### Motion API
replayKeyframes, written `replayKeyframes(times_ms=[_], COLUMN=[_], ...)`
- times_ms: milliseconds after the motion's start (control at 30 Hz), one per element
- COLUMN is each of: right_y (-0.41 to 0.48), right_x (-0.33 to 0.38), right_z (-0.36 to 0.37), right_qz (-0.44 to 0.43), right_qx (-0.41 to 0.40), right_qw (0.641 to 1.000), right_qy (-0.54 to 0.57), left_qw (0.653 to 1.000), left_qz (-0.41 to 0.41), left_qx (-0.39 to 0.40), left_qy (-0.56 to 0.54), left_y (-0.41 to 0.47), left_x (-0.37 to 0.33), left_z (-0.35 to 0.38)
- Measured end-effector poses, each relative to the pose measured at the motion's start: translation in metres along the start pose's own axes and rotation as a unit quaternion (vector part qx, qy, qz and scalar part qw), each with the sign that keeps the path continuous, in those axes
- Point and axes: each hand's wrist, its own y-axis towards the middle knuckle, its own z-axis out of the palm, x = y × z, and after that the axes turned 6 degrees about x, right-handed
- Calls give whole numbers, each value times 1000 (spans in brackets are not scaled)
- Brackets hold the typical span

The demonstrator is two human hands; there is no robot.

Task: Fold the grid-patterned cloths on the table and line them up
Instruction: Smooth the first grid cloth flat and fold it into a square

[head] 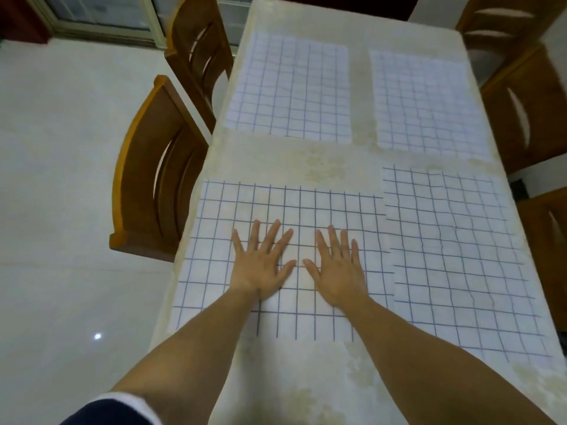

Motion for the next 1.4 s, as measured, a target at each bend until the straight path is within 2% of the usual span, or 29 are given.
replayKeyframes(times_ms=[133,300,567,700,900,1000,1067,1133,1200,1300,1400], right_y=[28,73,78,78,59,29,3,-24,-49,-66,-65], right_x=[16,45,38,25,-8,28,60,77,71,34,-8], right_z=[-14,-26,-15,-18,-30,-38,-25,2,27,36,26], right_qz=[-11,-22,-8,-14,38,-19,-59,-33,2,17,110], right_qx=[-39,-38,-59,-32,18,-79,-98,-70,-28,11,22], right_qw=[999,998,998,999,999,997,993,995,999,999,992], right_qy=[12,51,19,8,-1,4,40,56,47,27,50], left_qw=[999,999,998,999,994,988,988,992,996,997,1000], left_qz=[-8,-28,-32,-17,-90,-115,-77,-44,-52,-60,-22], left_qx=[-26,-17,-40,-24,-18,-75,-110,-95,-55,-17,12], left_qy=[-30,-31,-38,-28,-60,-70,-72,-64,-52,-35,-17], left_y=[20,56,63,58,12,-2,-14,-31,-45,-46,-47], left_x=[2,8,11,19,77,58,27,5,-1,-1,-1], left_z=[-14,-20,-11,-16,-18,-23,-16,5,26,27,12])
